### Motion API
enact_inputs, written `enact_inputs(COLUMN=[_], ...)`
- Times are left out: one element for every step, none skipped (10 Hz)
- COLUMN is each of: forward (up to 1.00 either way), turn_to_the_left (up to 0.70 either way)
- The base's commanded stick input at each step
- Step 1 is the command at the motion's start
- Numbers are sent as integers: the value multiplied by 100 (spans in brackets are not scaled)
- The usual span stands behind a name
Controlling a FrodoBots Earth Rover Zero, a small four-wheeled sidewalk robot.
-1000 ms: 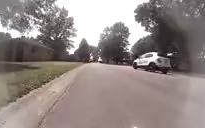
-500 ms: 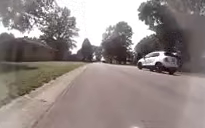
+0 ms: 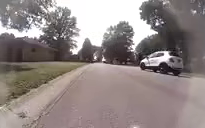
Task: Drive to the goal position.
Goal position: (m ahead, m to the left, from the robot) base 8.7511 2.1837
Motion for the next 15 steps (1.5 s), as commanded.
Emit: enact_inputs(forward=[100, 100, 100, 100, 100, 100, 100, 100, 100, 100, 100, 100, 100, 100, 100], turn_to_the_left=[0, 0, 0, 0, 0, 0, 0, 0, 0, 0, 0, 0, 9, 35, 34])
